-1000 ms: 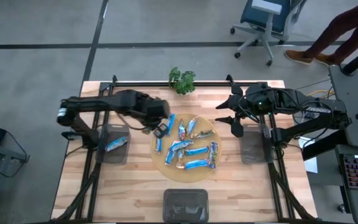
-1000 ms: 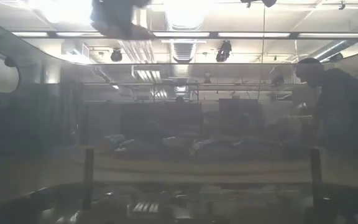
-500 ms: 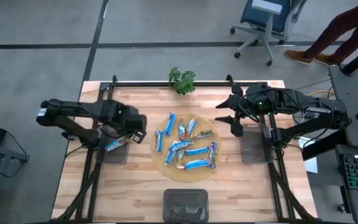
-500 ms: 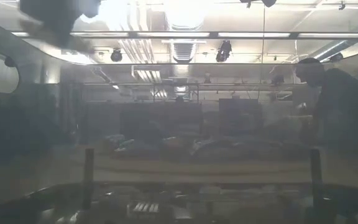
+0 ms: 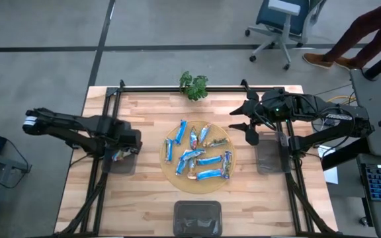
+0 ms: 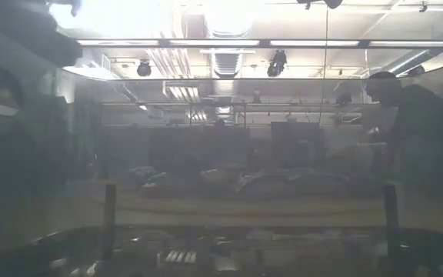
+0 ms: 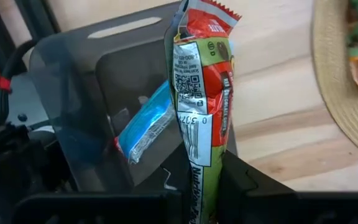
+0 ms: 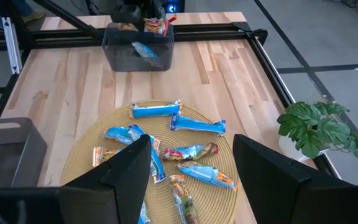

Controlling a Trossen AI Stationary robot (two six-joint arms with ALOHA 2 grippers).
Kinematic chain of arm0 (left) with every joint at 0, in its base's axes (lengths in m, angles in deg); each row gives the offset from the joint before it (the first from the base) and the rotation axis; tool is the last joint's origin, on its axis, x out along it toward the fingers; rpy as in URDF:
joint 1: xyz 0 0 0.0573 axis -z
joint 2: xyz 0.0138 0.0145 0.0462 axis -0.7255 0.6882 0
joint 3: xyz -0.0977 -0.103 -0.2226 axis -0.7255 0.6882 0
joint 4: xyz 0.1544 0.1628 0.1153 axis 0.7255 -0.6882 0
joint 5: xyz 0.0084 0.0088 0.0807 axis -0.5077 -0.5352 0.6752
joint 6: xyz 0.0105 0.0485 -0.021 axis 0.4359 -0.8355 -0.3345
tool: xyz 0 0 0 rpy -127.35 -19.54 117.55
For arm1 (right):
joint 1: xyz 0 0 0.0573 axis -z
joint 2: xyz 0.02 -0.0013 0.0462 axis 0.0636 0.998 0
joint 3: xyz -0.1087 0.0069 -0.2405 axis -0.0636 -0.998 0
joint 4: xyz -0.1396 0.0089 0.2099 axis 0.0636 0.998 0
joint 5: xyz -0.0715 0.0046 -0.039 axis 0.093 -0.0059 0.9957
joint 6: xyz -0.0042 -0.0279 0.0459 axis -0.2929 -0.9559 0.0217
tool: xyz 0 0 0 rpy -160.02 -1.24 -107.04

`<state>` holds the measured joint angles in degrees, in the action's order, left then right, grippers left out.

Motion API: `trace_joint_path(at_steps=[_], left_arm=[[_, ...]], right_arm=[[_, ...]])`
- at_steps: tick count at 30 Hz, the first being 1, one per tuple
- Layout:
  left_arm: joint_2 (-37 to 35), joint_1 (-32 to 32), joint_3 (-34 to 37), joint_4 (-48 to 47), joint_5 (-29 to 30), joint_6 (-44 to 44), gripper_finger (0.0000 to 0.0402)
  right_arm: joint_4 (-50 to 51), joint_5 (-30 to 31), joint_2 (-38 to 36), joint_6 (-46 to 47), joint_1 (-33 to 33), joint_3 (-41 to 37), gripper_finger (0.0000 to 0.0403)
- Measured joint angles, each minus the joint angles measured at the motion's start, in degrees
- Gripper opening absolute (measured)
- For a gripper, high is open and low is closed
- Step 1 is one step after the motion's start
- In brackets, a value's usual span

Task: Pick and place Granola Bars by type
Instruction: Put the red granola bar into the top left bin, then put the middle red granola bar into the top left bin

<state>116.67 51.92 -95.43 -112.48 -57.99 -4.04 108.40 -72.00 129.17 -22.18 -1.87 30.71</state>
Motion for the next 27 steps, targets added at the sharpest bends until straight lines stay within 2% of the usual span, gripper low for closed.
trace_joint_path(at_steps=[9, 20, 27], left_arm=[[-0.7, 0.0, 3.3, 0.4, 0.0, 2.8, 0.0032], [0.8, 0.0, 3.9, 0.4, -0.9, 1.7, 0.0134], [0.8, 0.0, 1.3, 0.4, -3.0, -1.3, 0.0141]], right_arm=[[-0.1, 0.0, 0.0, 0.0, 0.0, 0.0, 0.0219], [-0.1, 0.0, 0.0, 0.0, 0.0, 0.0, 0.0219], [-0.1, 0.0, 0.0, -0.1, 0.0, 0.0, 0.0219]])
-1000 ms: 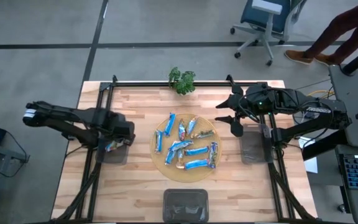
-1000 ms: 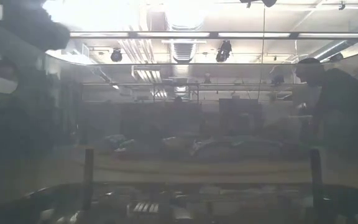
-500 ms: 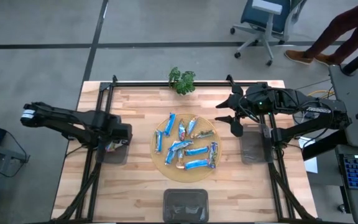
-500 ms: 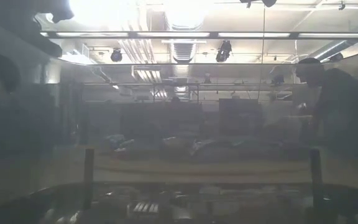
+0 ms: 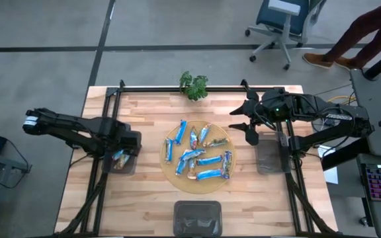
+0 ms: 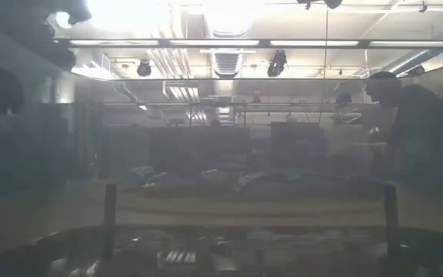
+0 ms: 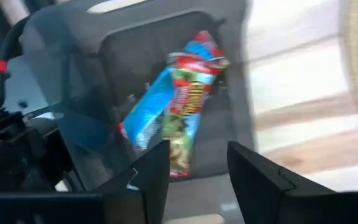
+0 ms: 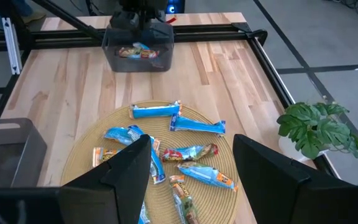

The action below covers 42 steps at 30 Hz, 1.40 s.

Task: Pick and place Granola Bars by type
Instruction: Put the middle red granola bar into the top left bin

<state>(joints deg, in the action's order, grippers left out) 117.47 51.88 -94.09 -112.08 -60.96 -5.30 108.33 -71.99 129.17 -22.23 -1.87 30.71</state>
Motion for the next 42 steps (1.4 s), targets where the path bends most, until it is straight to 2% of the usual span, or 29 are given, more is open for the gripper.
trace_joint_path(at_steps=[5, 9, 14, 20, 23, 31, 35, 38, 42], left_arm=[[0.0, 0.0, -5.8, -0.1, 1.5, -2.9, 0.0115], [0.1, 0.0, -10.1, 0.0, 3.1, -6.4, 0.0066], [0.1, 0.0, -14.7, 5.6, 4.8, -18.5, 0.0006], [0.1, 0.0, -18.1, 21.1, 4.9, -40.0, 0.0001], [0.1, 0.0, -19.5, 25.8, 4.9, -46.8, 0.0001], [0.1, 0.0, -20.1, 27.3, 5.3, -46.6, 0.0], [0.1, 0.1, -20.1, 28.2, 6.0, -51.2, 0.0], [-0.2, 0.1, -20.0, 28.1, 9.8, -55.2, 0.0], [-0.1, 0.0, -20.0, 28.0, 13.9, -58.2, 0.0]], right_arm=[[0.0, 0.0, 0.0, -0.2, 0.0, 0.0, 0.0219], [0.0, 0.0, 0.0, -0.2, 0.0, 0.0, 0.0219], [0.0, 0.0, 0.0, -0.2, 0.0, 0.0, 0.0219], [-0.1, 0.0, 0.0, -0.4, 0.0, 0.0, 0.0219], [-0.1, 0.0, 0.0, -0.4, 0.0, 0.0, 0.0219], [-0.1, -0.1, 0.0, 0.0, 0.0, 0.0, 0.0216], [-0.5, -0.1, 0.5, 1.7, 0.0, 0.0, 0.0201], [-0.6, -0.6, 2.0, 1.9, 0.0, 0.0, 0.019], [-0.5, -4.5, 5.5, 3.2, 0.0, 0.6, 0.0183]])
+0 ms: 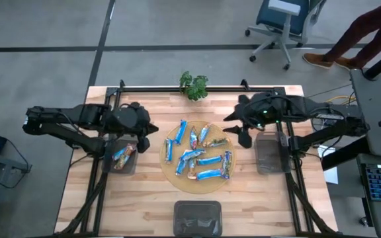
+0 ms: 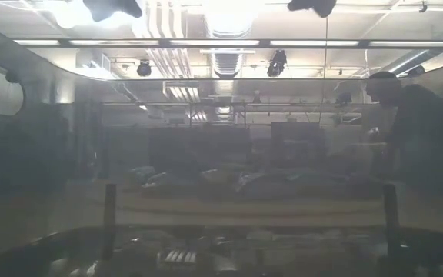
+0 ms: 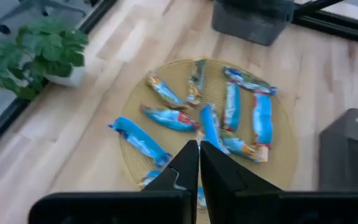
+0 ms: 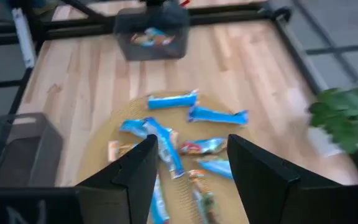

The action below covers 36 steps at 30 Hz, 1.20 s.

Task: Pick and place Granola Bars by type
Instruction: Put the middle red granola bar into the top left bin

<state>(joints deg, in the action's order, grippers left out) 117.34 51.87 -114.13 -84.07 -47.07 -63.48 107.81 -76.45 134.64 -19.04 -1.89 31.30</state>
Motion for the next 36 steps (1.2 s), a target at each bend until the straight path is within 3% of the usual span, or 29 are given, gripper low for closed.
trace_joint_path(at_steps=[13, 36], left_arm=[[0.1, 0.0, 0.0, -0.3, 0.8, -3.3, 0.0], [-0.1, 0.0, 0.1, -6.0, 3.5, -4.5, 0.0]], right_arm=[[4.8, -8.6, 10.4, -2.0, -1.5, 1.2, 0.0209], [5.9, -9.1, 32.7, -12.3, -3.0, 1.0, 0.0215]])
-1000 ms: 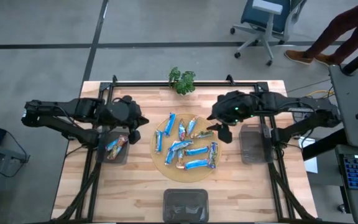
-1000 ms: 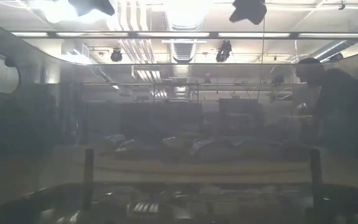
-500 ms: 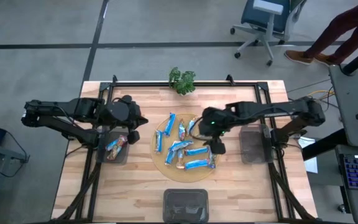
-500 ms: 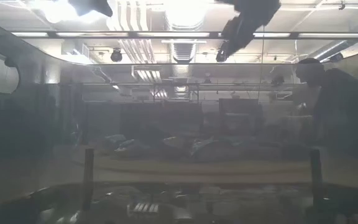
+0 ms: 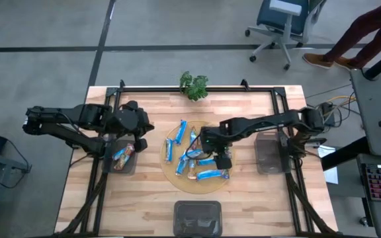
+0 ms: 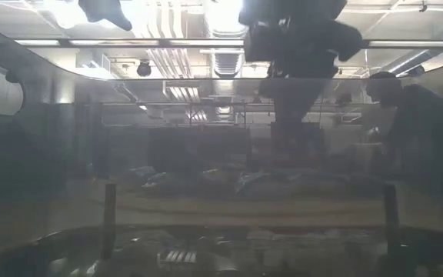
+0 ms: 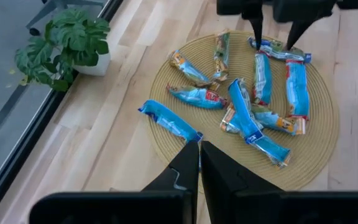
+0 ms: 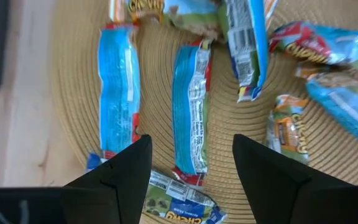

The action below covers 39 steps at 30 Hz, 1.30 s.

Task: Pick and place Granola Bars by type
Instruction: Put the middle red granola bar into the top left bin

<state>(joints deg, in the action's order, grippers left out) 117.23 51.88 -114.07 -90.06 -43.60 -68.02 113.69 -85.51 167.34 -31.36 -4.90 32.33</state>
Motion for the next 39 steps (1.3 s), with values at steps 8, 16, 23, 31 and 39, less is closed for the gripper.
trace_joint_path(at_steps=[8, 16, 23, 31, 39], left_arm=[[0.0, 0.0, 0.0, -0.1, 0.0, 0.0, 0.0], [-0.6, 0.0, 0.0, -1.5, 0.2, 0.1, 0.0], [-5.6, 0.2, 0.0, -1.6, -0.8, 1.1, 0.0], [-12.3, 0.2, 0.0, -1.6, -0.9, -0.3, 0.0], [-19.2, 0.2, 0.0, -1.6, 0.2, -1.7, 0.0]], right_arm=[[0.1, 0.0, 4.1, -0.8, 0.0, -0.1, 0.0215], [-0.3, 0.4, 5.6, -2.0, 0.0, -0.8, 0.0215], [-0.6, 1.4, 5.7, -1.9, 0.0, -1.8, 0.0215], [-2.1, 1.4, 5.7, -1.5, -0.9, -2.7, 0.0215], [-5.1, 1.5, 5.7, -0.8, -1.2, -4.7, 0.0215]])
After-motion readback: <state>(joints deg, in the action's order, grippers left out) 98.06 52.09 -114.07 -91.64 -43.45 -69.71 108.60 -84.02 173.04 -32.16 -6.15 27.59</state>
